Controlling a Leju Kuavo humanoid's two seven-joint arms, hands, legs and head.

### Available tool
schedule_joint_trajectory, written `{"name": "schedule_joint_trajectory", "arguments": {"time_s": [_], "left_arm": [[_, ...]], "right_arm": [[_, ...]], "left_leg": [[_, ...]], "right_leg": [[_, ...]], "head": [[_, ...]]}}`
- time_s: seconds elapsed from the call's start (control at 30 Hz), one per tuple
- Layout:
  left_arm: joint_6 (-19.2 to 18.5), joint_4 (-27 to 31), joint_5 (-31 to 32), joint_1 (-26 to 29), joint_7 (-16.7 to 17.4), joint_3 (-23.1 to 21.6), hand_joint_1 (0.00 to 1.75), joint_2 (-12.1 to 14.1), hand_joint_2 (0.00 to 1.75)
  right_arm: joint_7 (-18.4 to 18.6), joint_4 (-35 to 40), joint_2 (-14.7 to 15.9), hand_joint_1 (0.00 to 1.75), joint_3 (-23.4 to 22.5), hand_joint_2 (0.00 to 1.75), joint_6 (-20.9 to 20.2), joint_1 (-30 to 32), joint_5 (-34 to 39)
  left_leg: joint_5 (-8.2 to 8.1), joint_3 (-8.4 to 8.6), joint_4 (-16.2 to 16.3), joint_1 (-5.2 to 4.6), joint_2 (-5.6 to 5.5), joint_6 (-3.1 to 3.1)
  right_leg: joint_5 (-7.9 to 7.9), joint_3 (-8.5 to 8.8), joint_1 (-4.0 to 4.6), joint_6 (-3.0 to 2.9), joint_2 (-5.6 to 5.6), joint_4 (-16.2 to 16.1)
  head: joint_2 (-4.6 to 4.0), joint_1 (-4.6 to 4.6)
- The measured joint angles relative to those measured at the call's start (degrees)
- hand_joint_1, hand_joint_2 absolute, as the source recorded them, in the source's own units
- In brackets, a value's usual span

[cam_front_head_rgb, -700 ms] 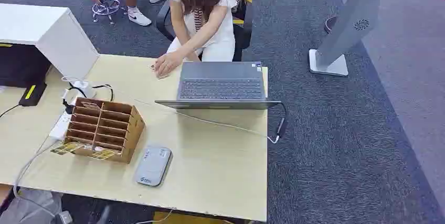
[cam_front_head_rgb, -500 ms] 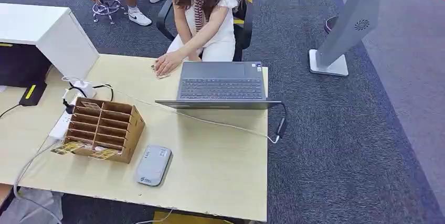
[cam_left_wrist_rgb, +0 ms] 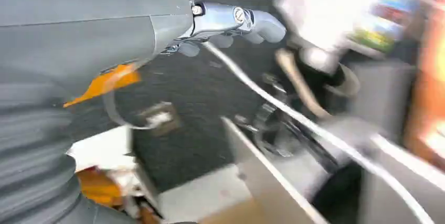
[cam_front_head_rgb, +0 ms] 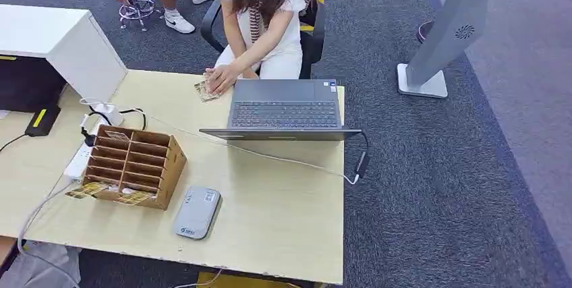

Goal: Pass the card to the sensor for recognition and then transmit it.

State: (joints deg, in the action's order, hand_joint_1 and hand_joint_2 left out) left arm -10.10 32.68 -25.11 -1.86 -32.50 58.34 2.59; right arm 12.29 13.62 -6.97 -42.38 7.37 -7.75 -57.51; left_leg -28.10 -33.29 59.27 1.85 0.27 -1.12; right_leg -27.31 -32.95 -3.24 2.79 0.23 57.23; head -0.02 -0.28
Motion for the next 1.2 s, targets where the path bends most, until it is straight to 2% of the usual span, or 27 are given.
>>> {"name": "schedule_joint_trajectory", "arguments": {"time_s": [0.1, 0.17, 0.3, 0.47, 0.67, 0.83, 0.9, 0.97, 1.0, 1.03, 1.1, 1.13, 1.2], "left_arm": [[0.55, 11.96, 7.3, 0.33, -0.77, 0.11, 0.0, -3.95, 1.75], [0.27, 20.0, 9.09, 0.33, -1.31, 0.04, 0.0, -7.18, 1.75], [1.05, 36.73, 9.5, 1.47, -2.66, -2.48, 0.0, -12.47, 1.75], [1.64, 50.21, 8.26, 3.18, -3.56, -7.33, 0.0, -16.18, 1.75], [1.77, 56.61, 7.93, 4.36, -3.63, -9.79, 0.0, -17.84, 1.75], [1.31, 59.51, 7.16, 4.91, -3.74, -11.36, 0.0, -18.11, 1.75], [1.97, 61.0, 8.76, 5.14, -4.2, -12.64, 0.0, -18.08, 1.75], [5.74, 62.25, 15.9, 5.2, -4.89, -14.74, 0.0, -17.49, 1.75], [9.15, 62.64, 21.65, 5.19, -5.53, -16.1, 0.0, -17.04, 1.75], [14.35, 62.92, 28.86, 5.03, -6.19, -17.52, 0.0, -16.42, 1.75], [26.23, 62.51, 47.01, 3.91, -6.0, -22.26, 0.0, -13.6, 1.75], [29.88, 61.67, 54.89, 2.49, -4.14, -24.98, 0.0, -11.52, 1.75], [35.4, 57.67, 71.29, -1.46, 3.3, -31.82, 0.0, -7.43, 1.75]], "right_arm": [[-1.35, 0.0, 0.28, 0.0, 0.0, 1.75, -0.2, 0.58, 0.04], [-2.07, 0.0, 0.42, 0.0, 0.0, 1.75, -0.44, 0.79, -0.13], [-2.49, 0.0, 0.61, 0.0, 0.0, 1.75, -1.16, 1.04, -0.83], [-2.21, 0.0, 0.68, 0.0, 0.0, 1.75, -1.18, 1.02, -0.98], [-2.08, 0.0, 0.74, 0.0, 0.0, 1.75, -1.2, 1.03, -0.98], [-1.47, 0.0, 0.74, 0.0, 0.0, 1.75, -1.16, 1.03, -1.14], [-1.08, 0.0, 0.74, 0.0, 0.0, 1.75, -1.16, 1.0, -1.55], [-0.66, 0.0, 0.74, 0.0, 0.0, 1.75, -1.27, 0.97, -2.03], [-0.44, 0.0, 0.74, 0.0, 0.02, 1.75, -1.57, 0.9, -2.53], [-0.37, 0.0, 0.74, 0.0, 0.13, 1.75, -2.1, 0.82, -3.24], [0.04, 0.0, 0.74, 0.0, 0.81, 1.75, -3.23, 0.52, -4.39], [0.3, 0.0, 0.74, 0.0, 1.07, 1.75, -3.72, 0.16, -4.87], [0.78, 0.0, 0.74, 0.0, 1.77, 1.75, -4.83, -0.85, -5.81]], "left_leg": [[0.0, -0.05, 0.01, 0.0, -0.03, 0.0], [0.0, -0.03, 0.03, -0.02, 0.0, 0.01], [0.0, 0.0, 0.05, -0.04, 0.0, 0.01], [0.0, 0.0, 0.04, -0.03, 0.0, 0.01], [0.0, 0.0, 0.04, -0.02, 0.0, 0.01], [0.0, 0.0, 0.04, -0.02, -0.01, 0.01], [0.0, 0.0, 0.04, -0.02, -0.01, 0.01], [0.0, 0.0, 0.04, -0.02, -0.02, 0.01], [0.0, 0.01, 0.04, -0.02, -0.02, 0.0], [0.01, 0.04, 0.05, -0.02, 0.0, 0.0], [0.05, 0.07, 0.06, -0.02, -0.02, 0.0], [0.12, 0.06, 0.06, -0.02, -0.09, 0.02], [0.26, 0.02, 0.05, -0.01, -0.2, 0.0]], "right_leg": [[0.0, 0.02, 0.0, 0.0, -0.02, -0.01], [0.03, 0.02, -0.03, 0.01, 0.01, -0.02], [0.05, 0.02, -0.04, 0.02, 0.03, -0.03], [0.04, 0.02, -0.02, 0.02, 0.03, -0.03], [0.04, 0.02, -0.02, 0.02, 0.03, -0.03], [0.04, 0.02, -0.02, 0.02, 0.02, -0.03], [0.04, 0.02, -0.02, 0.02, 0.02, -0.03], [0.04, 0.03, -0.02, 0.02, 0.01, -0.03], [0.04, 0.03, -0.02, 0.01, 0.01, -0.03], [0.05, -0.01, -0.02, 0.01, 0.03, -0.03], [0.05, -0.12, -0.01, 0.01, -0.01, -0.03], [0.05, -0.04, -0.02, 0.01, -0.08, -0.03], [0.11, 0.03, -0.01, -0.05, -0.19, -0.01]], "head": [[0.0, 0.0], [0.0, -0.09], [0.0, 0.04], [0.0, 0.02], [0.0, 0.02], [0.0, 0.02], [0.0, 0.02], [0.0, 0.02], [0.0, 0.04], [0.0, 0.02], [0.0, 0.02], [0.0, 0.0], [0.0, 0.0]]}}
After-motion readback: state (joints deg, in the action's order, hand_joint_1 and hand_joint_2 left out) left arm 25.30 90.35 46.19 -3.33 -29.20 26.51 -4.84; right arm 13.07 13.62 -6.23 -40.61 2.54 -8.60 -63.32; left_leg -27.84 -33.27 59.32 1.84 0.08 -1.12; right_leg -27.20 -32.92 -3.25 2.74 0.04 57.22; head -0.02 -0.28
